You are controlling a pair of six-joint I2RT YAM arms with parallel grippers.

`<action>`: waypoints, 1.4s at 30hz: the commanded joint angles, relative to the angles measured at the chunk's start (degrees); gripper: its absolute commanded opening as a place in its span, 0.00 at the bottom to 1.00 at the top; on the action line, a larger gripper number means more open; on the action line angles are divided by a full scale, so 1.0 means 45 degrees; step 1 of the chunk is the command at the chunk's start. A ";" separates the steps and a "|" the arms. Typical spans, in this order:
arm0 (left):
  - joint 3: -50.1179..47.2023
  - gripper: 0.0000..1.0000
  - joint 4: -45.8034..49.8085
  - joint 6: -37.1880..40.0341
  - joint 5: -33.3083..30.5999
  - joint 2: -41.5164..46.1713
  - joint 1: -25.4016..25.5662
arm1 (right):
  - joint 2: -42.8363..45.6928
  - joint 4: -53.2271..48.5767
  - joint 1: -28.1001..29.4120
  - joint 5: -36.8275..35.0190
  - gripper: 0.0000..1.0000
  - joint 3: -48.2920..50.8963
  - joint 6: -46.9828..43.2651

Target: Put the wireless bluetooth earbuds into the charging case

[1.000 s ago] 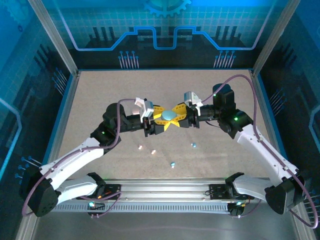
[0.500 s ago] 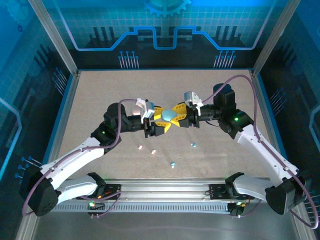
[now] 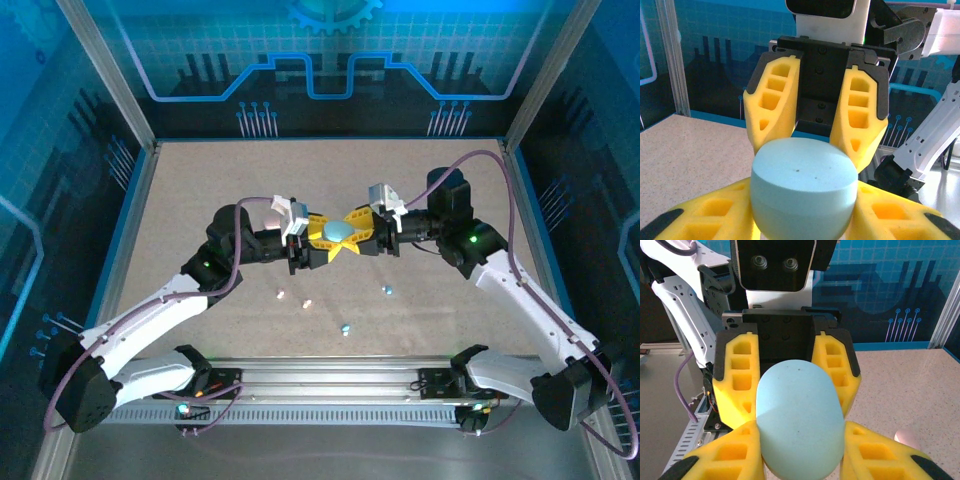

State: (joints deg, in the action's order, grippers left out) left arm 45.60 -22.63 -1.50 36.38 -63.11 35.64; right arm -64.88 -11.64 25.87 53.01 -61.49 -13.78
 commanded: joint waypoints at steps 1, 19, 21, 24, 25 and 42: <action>0.0538 0.37 0.0273 0.0154 0.0528 -0.0154 0.0076 | 0.0162 0.0135 0.0150 0.0079 0.29 -0.0065 -0.0175; 0.0042 0.26 0.0579 0.0394 0.0855 0.0079 0.0068 | -0.0356 -0.0500 -0.0786 -0.0156 0.53 -0.0924 0.2114; 0.0045 0.26 0.0572 0.0379 0.0870 0.0080 0.0066 | -0.0401 -0.0450 -0.0784 -0.0380 0.55 -0.0924 0.2178; -0.0009 0.27 0.0443 0.0306 0.0868 0.0086 0.0074 | -0.0453 -0.0412 -0.0787 -0.0984 0.56 -0.1000 0.2412; -0.0046 0.27 0.0342 0.0243 0.0869 0.0084 0.0072 | -0.0476 -0.0384 -0.0780 -0.1158 0.57 -0.1031 0.2496; -0.1679 0.29 -0.2963 -0.1050 -0.0693 -0.0106 0.0079 | 0.0338 -0.0724 -0.0612 -0.2886 0.59 -0.1831 0.3803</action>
State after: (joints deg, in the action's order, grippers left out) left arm 39.83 -29.54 -4.75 36.03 -63.18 35.75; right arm -66.74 -15.44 23.18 43.42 -67.20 -0.27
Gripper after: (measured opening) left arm 0.374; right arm 0.583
